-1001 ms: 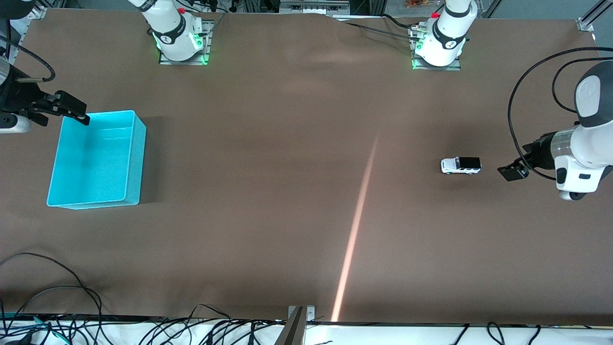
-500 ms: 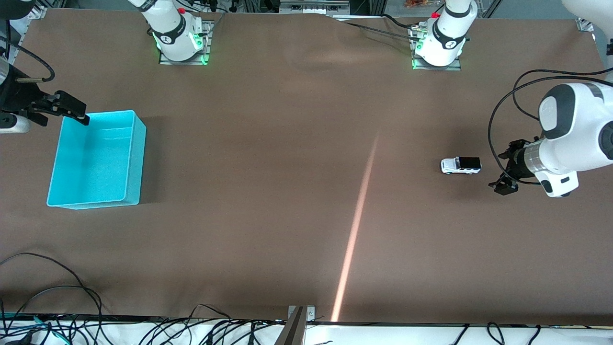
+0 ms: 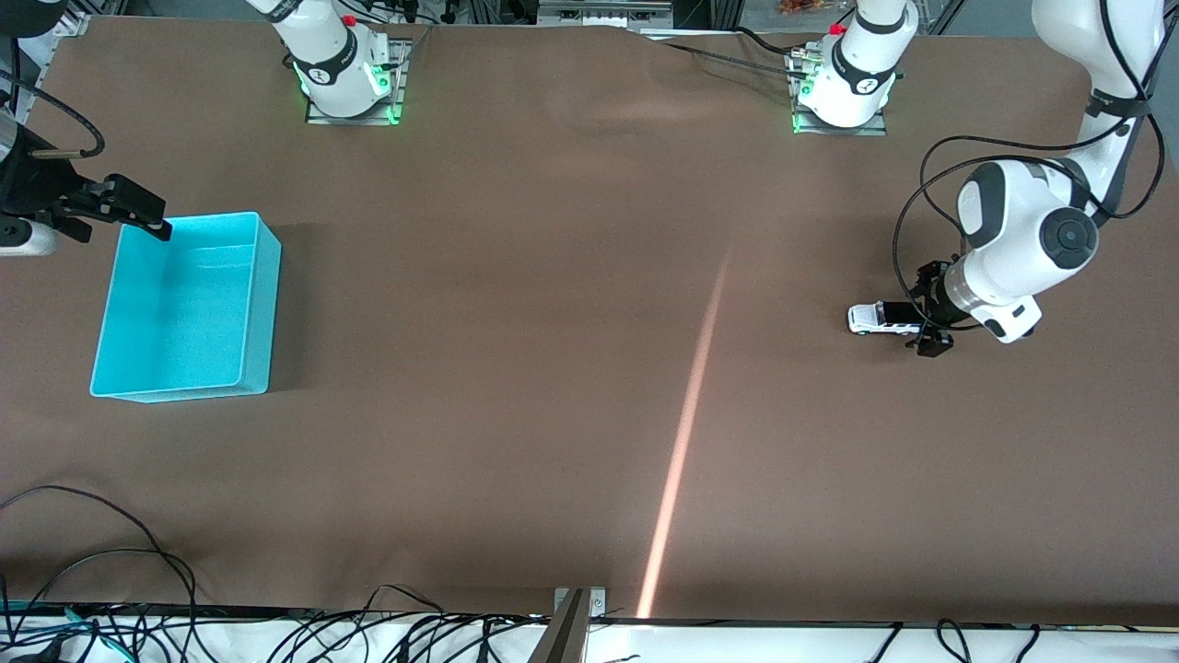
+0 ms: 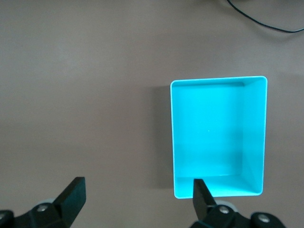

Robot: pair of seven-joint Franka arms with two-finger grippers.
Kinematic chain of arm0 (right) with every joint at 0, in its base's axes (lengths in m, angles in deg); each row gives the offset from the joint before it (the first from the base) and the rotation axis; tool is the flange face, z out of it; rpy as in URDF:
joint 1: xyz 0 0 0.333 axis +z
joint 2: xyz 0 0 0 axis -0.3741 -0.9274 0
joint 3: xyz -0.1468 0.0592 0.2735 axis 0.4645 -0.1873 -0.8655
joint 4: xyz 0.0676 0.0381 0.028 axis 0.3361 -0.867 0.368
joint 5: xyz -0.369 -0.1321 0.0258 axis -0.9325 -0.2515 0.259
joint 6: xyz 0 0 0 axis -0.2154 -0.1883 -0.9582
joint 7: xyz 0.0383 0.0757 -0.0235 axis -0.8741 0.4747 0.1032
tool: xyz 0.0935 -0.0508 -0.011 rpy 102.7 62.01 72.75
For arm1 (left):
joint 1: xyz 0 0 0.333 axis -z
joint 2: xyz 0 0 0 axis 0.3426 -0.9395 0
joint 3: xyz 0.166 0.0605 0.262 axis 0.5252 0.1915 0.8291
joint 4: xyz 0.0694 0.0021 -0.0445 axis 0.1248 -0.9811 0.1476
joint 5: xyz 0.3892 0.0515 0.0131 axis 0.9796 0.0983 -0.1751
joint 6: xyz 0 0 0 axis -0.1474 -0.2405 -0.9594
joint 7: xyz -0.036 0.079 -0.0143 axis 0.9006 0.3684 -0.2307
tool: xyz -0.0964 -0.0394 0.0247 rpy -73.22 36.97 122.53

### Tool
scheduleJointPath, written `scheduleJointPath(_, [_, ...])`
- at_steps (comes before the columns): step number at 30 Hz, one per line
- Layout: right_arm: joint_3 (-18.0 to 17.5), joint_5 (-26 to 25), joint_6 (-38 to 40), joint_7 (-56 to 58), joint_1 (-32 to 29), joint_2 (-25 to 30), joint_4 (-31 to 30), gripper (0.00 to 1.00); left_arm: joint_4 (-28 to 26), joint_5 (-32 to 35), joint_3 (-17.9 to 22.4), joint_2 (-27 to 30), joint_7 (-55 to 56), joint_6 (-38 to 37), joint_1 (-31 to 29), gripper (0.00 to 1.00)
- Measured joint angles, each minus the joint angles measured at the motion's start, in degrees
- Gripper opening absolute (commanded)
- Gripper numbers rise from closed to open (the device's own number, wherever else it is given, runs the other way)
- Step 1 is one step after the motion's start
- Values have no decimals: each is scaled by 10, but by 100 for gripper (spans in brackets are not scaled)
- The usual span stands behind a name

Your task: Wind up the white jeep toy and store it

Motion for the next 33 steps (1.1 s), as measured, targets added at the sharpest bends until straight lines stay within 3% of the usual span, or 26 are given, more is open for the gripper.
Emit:
scheduleJointPath(15, [0, 0, 0, 0, 0, 0, 0, 100, -54, 0, 0, 0, 66, 69, -5, 93])
scheduleJointPath(20, [0, 0, 0, 0, 0, 0, 0, 100, -67, 0, 0, -5, 71, 91, -5, 75])
scheduleJointPath(24, [0, 0, 0, 0, 0, 0, 0, 100, -67, 0, 0, -8, 72, 95, -5, 44])
scheduleJointPath(33, [0, 0, 0, 0, 0, 0, 0, 100, -64, 0, -3, -7, 72, 99, -4, 22])
